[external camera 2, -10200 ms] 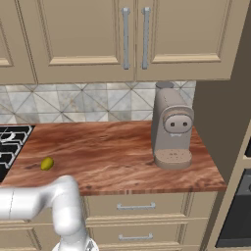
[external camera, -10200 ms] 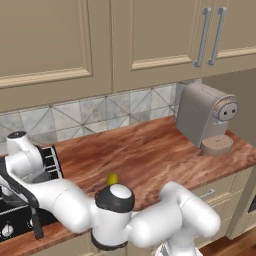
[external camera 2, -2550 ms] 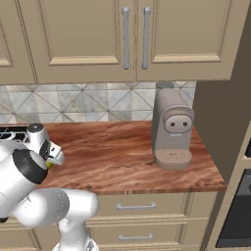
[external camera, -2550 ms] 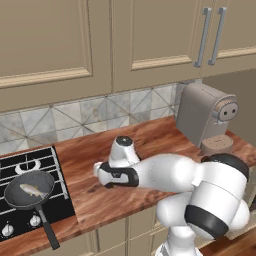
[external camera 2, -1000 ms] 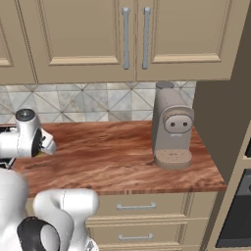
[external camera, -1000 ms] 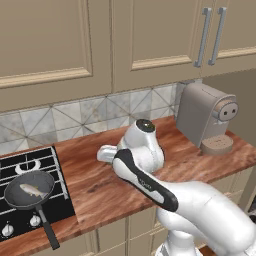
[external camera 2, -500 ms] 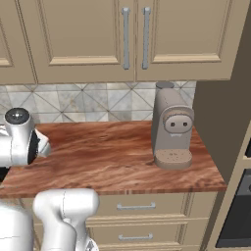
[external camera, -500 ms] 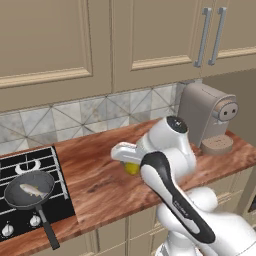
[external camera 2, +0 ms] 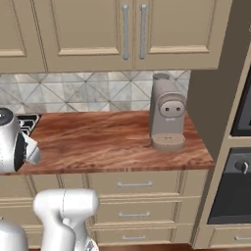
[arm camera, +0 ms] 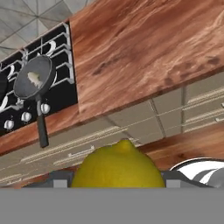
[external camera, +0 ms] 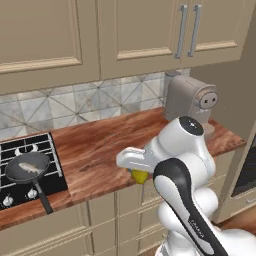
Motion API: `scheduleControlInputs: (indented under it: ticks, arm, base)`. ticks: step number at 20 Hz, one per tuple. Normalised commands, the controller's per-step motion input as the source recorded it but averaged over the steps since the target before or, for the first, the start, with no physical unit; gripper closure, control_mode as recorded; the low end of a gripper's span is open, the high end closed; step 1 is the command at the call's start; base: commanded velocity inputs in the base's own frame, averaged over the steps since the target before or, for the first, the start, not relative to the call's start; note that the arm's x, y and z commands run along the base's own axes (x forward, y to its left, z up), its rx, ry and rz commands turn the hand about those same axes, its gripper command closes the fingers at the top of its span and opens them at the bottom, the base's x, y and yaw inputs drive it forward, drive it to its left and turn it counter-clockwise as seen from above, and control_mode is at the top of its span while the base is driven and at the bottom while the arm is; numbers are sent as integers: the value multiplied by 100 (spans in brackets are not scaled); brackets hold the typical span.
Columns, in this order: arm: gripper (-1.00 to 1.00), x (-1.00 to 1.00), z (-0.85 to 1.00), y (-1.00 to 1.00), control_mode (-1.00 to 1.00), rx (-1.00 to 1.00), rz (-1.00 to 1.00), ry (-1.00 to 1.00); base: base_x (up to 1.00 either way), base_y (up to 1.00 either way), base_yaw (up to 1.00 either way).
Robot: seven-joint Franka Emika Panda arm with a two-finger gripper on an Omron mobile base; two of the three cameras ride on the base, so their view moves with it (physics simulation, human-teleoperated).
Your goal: Place both pans onto different burners. Then place the lemon and the fish on different pans.
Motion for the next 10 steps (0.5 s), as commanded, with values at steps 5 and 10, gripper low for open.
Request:
scheduleControlInputs:
  ticks: [5, 10]
  arm:
    - [100, 0, 0, 0, 100, 0, 0, 0]
    - [100, 0, 0, 0, 100, 0, 0, 0]
  base:
    - [-76, 25, 0]
    - [-36, 80, 0]
